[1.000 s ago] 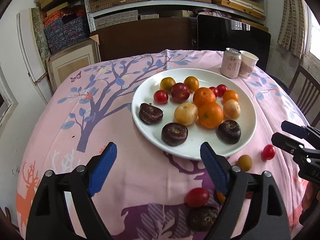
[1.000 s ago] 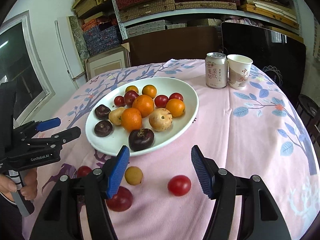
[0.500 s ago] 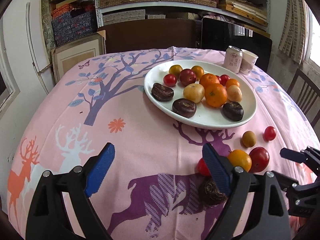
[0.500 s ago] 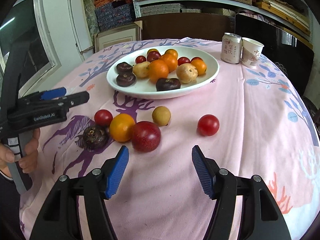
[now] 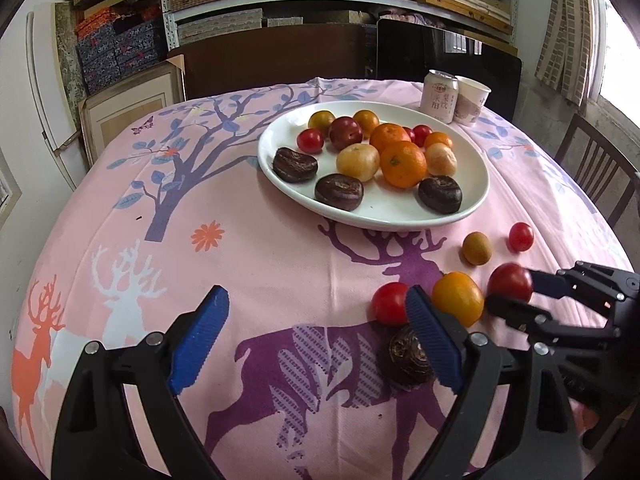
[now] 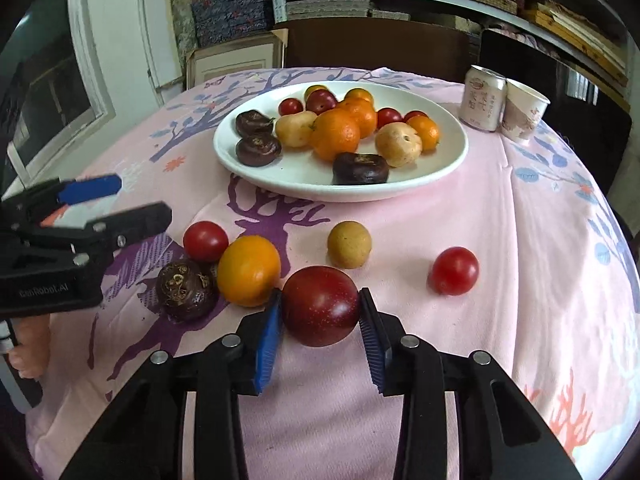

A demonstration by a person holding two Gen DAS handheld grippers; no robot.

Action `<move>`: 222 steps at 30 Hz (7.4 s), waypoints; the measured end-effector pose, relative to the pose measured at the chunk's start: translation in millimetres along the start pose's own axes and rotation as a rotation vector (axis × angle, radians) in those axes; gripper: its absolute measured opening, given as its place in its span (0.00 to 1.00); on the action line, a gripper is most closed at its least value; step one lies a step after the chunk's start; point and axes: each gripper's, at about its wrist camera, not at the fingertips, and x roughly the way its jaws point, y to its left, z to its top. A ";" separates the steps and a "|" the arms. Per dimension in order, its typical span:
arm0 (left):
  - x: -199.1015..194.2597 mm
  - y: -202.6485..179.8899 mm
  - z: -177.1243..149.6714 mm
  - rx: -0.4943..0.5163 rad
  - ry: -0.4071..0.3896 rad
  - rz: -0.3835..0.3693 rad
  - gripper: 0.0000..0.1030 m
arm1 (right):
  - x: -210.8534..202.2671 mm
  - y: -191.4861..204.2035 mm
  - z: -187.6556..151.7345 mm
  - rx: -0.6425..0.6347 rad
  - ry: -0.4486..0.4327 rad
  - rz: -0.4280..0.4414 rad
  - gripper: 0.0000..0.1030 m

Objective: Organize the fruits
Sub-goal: 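Grasp a large dark red tomato with the right tool while the left tool grasps a dark purple fruit, then lower both held fruits onto the white plate and open both tools, then grasp a red tomato with the right tool while the left tool grasps another red tomato, then carry both red tomatoes onto the white plate and open both tools, then grasp a mandarin with the left tool while the right tool grasps a small yellow fruit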

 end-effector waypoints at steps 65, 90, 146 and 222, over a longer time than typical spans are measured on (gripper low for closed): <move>78.8 0.6 117.8 -0.077 -0.010 0.052 0.74 | 40.8 4.5 93.2 -0.116 -0.111 0.129 0.55; -13.3 -21.5 -4.9 -0.043 0.039 0.018 0.77 | -58.7 -69.1 -13.8 0.159 -0.122 0.059 0.64; -13.3 -50.4 -6.1 0.054 0.044 -0.111 0.24 | -52.4 -57.3 26.5 0.079 -0.125 -0.018 0.28; 31.0 -102.3 -2.6 0.101 0.074 -0.184 0.33 | -22.6 -78.6 -4.6 0.248 -0.115 0.066 0.66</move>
